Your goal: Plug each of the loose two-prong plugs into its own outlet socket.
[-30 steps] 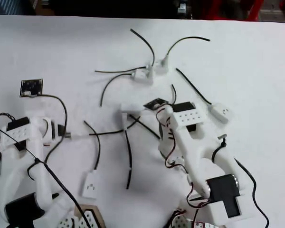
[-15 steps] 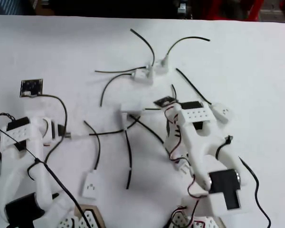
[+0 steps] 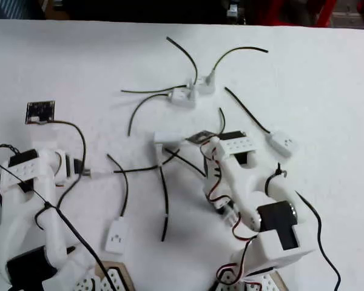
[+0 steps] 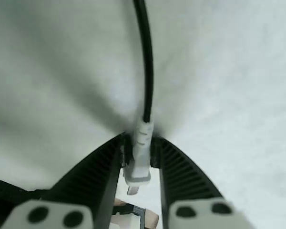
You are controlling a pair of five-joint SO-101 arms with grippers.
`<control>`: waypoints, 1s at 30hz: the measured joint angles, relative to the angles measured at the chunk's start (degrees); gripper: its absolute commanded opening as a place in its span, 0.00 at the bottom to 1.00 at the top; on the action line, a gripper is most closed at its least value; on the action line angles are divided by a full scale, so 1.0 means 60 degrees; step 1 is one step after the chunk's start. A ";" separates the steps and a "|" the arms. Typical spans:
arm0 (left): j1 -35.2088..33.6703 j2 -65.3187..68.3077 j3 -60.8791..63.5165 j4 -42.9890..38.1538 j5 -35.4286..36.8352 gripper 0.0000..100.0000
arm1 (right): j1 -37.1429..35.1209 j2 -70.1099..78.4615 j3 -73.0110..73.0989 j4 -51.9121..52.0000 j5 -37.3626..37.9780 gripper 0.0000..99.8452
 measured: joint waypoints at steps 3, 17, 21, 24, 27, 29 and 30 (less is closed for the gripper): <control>0.0000 0.0000 0.0000 0.0000 0.0000 0.26 | 0.0000 0.0015 0.0000 0.0000 0.0000 0.02; 0.0000 0.0000 0.0000 0.0000 0.0000 0.26 | -0.0015 -0.4821 -0.0645 0.1172 0.0396 0.02; 0.0000 0.0000 0.0000 0.0000 0.0000 0.26 | -0.0015 -0.5465 -0.0659 0.0425 0.0469 0.02; 0.0000 0.0000 0.0000 0.0000 0.0000 0.26 | -0.0015 -0.5363 -0.0659 -0.0381 0.0469 0.02; 0.0000 0.0000 0.0000 0.0000 0.0000 0.26 | 0.0044 -0.4850 -0.0484 -0.1172 0.0278 0.02; 0.0000 0.0000 0.0000 0.0000 0.0000 0.26 | 0.0029 -0.4249 -0.0425 -0.1626 0.0147 0.02; 0.0000 0.0000 0.0000 0.0000 0.0000 0.26 | 0.0000 -0.3883 -0.0425 -0.1832 0.0132 0.02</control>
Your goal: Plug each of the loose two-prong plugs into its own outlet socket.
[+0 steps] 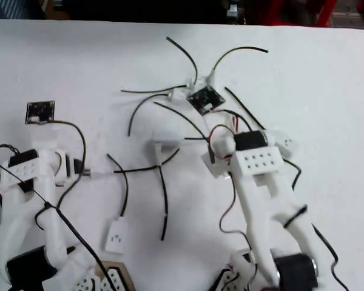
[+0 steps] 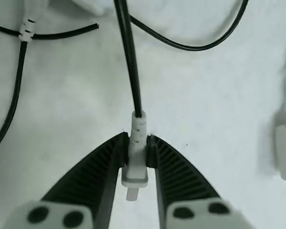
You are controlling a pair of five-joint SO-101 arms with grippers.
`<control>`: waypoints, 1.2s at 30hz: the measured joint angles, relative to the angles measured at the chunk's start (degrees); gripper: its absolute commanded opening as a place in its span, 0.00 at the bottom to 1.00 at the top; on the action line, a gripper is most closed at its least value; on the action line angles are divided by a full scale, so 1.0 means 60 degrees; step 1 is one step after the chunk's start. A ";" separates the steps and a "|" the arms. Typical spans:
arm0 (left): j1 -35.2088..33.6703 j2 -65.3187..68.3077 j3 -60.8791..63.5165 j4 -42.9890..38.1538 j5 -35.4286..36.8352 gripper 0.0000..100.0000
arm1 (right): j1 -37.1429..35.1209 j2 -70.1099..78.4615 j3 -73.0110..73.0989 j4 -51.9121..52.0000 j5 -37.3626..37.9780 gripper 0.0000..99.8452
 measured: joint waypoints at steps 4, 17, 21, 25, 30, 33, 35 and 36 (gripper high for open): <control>0.0000 0.0000 0.0000 0.0000 0.0000 0.26 | -0.0161 0.1656 -0.0015 -0.0615 0.0000 0.02; 0.0000 0.0000 0.0000 0.0000 0.0015 0.26 | -0.0161 0.3853 -0.1890 0.1275 -0.0088 0.09; 0.0000 0.0000 0.0000 0.0000 0.0015 0.26 | -0.0161 0.3912 -0.2022 0.1773 -0.0088 0.09; 0.0000 0.0000 0.0000 0.0000 0.0015 0.26 | -0.0161 0.3912 -0.2022 0.1875 -0.0088 0.09; 0.0000 0.0000 0.0000 0.0000 0.0015 0.26 | -0.0161 0.3912 -0.2022 0.1875 -0.0088 0.06; 0.0000 0.0000 0.0000 0.0000 0.0015 0.26 | -0.0161 0.3912 -0.2022 0.1875 -0.0088 0.06; 0.0000 0.0000 0.0000 0.0000 0.0015 0.26 | -0.0161 0.3912 -0.2022 0.1875 -0.0088 0.07; 0.0000 0.0000 0.0000 0.0000 0.0015 0.26 | -0.0161 0.3912 -0.2022 0.1875 -0.0088 0.08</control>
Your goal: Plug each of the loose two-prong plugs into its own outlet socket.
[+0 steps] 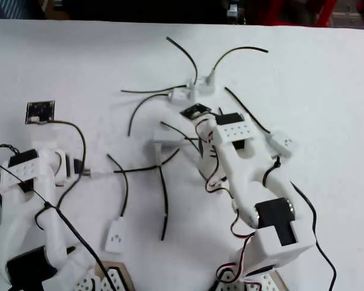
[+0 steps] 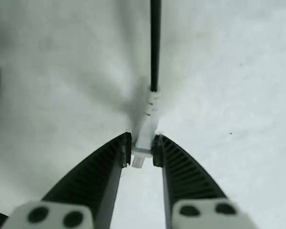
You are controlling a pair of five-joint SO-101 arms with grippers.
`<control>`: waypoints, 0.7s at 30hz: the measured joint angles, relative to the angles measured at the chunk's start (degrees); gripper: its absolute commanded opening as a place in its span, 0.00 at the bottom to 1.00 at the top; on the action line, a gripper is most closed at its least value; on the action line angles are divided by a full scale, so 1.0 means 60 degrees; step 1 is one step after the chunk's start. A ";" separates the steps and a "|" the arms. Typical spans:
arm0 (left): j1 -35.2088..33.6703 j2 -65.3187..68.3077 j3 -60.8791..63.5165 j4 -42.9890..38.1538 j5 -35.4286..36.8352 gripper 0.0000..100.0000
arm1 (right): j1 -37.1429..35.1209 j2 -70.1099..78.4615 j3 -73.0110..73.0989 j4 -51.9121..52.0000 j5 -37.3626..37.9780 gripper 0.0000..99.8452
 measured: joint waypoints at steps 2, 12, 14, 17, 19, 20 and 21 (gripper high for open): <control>0.0000 0.0000 0.0000 0.0000 0.0000 0.26 | 0.0000 0.0000 0.0000 0.0000 0.0000 0.08; 0.0000 0.0000 0.0000 0.0000 0.0000 0.26 | 0.0000 0.0000 0.0000 0.0000 0.0000 0.08; 0.0000 0.0000 0.0000 0.0000 0.0000 0.26 | 0.0000 0.0000 -0.0073 0.0044 0.0000 0.08; 0.0000 0.0000 0.0000 0.0000 0.0000 0.26 | -0.0059 0.0044 -0.0352 0.0029 0.0000 0.07; 0.0000 0.0000 0.0000 0.0000 0.0000 0.26 | -0.0103 0.0293 -0.0542 0.0073 0.0000 0.07; 0.0000 0.0000 0.0000 0.0000 0.0000 0.26 | -0.0103 0.0484 -0.0659 0.0176 0.0000 0.07; 0.0000 0.0000 0.0000 0.0000 0.0000 0.26 | -0.0103 0.0703 -0.0806 0.0308 0.0000 0.07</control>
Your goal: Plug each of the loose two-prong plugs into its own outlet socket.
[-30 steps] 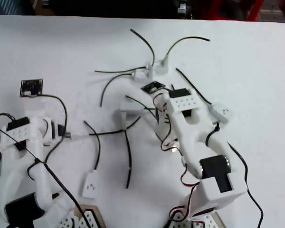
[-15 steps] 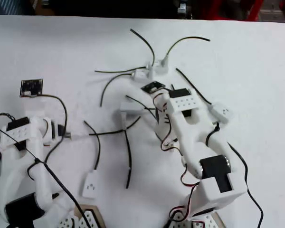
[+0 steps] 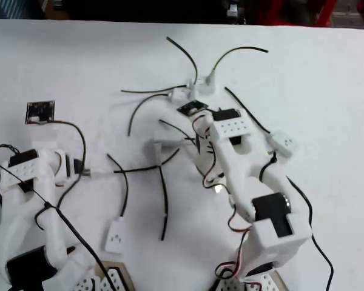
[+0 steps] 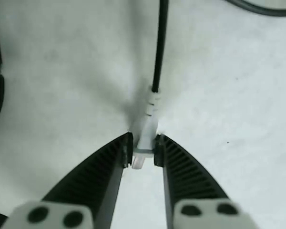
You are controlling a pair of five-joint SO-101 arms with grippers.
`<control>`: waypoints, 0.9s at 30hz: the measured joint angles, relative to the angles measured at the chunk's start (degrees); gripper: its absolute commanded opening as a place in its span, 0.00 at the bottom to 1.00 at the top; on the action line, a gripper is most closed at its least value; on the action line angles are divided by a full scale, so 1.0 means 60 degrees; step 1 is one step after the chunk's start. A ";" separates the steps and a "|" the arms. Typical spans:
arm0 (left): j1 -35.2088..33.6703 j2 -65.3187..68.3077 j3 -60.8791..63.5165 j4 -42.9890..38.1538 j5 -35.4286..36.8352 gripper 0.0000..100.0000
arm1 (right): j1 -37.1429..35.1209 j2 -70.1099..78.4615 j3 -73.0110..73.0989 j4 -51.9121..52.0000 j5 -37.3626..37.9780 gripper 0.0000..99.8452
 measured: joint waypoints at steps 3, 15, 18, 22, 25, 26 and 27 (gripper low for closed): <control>0.0000 0.0000 0.0000 0.0000 0.0000 0.26 | -0.0029 0.0703 -0.0513 0.0293 -0.0088 0.07; 0.0000 0.0000 0.0000 0.0000 0.0000 0.26 | -0.0015 0.1070 -0.1055 0.0864 -0.0440 0.02; 0.0000 0.0000 0.0000 0.0000 0.0000 0.26 | 0.0000 0.0615 -0.1055 0.1333 -0.0440 0.02; 0.0000 0.0000 0.0000 0.0000 0.0000 0.26 | -0.0029 -0.1040 -0.1055 0.1846 -0.0440 0.02; 0.0000 -0.0044 0.0000 0.0000 -0.0029 0.26 | -0.0029 -0.2344 -0.1055 0.2081 -0.0484 0.02; 0.0000 -0.0059 -0.0029 0.0015 -0.0088 0.26 | -0.0029 -0.2725 -0.1055 0.2095 -0.0513 0.02; 0.0000 -0.0059 -0.0117 0.0117 -0.0220 0.26 | -0.0029 -0.3092 -0.1040 0.2110 -0.0586 0.02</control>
